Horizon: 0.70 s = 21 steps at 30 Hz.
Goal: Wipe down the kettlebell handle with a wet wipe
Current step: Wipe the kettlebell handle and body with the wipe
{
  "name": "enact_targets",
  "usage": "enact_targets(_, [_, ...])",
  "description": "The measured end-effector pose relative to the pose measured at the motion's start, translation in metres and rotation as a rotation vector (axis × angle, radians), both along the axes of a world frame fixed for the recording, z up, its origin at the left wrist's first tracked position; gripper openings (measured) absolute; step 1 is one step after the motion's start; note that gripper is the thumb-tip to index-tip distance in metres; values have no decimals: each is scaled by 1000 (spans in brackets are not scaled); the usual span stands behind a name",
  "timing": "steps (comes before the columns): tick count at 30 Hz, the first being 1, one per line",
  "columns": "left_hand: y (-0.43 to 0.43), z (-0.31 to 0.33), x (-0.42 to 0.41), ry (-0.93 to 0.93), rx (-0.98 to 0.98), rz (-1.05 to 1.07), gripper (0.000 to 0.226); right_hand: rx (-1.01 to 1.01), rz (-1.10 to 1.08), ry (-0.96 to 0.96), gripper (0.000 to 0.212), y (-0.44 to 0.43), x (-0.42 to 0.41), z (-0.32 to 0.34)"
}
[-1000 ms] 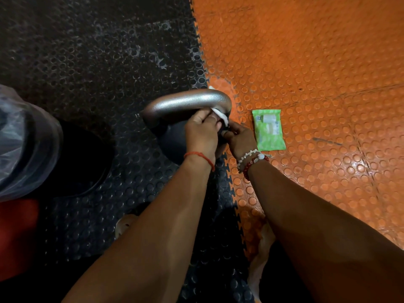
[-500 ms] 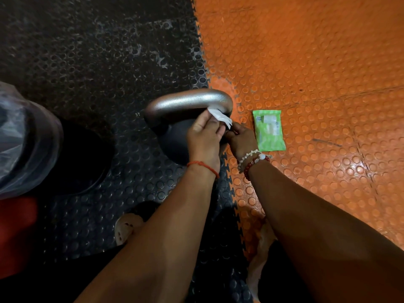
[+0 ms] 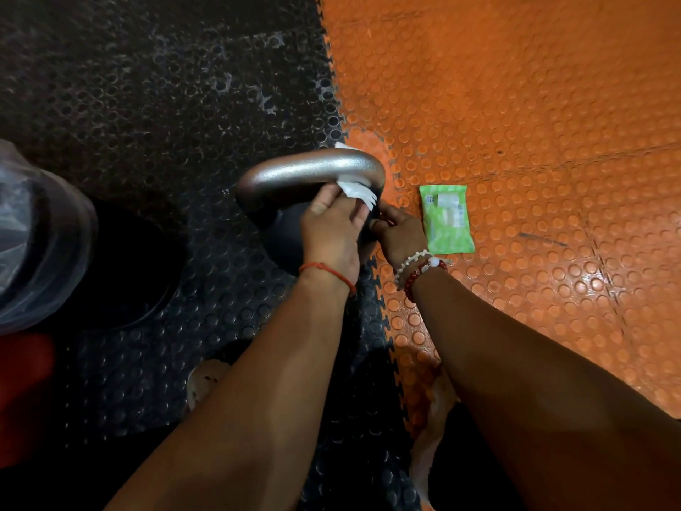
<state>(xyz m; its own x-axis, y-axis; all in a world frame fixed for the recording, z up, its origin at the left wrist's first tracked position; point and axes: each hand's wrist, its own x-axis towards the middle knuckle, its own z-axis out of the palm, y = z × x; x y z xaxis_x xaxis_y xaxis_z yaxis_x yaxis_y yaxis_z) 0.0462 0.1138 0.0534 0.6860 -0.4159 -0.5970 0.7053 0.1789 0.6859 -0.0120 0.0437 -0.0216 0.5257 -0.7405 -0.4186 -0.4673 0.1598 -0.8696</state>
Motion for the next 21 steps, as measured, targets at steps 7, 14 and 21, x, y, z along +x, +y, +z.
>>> enact_targets(7, [-3, 0, 6, -17, 22, 0, 28, 16, -32, -19, 45, 1, -1, 1])
enact_targets(14, [-5, -1, 5, -22, 74, -15, 22, 1, -33, -19, 45, 3, 0, 1])
enact_targets(21, [-1, -2, -2, -75, 129, -71, 28, 18, -44, -48, 42, 3, 0, -1])
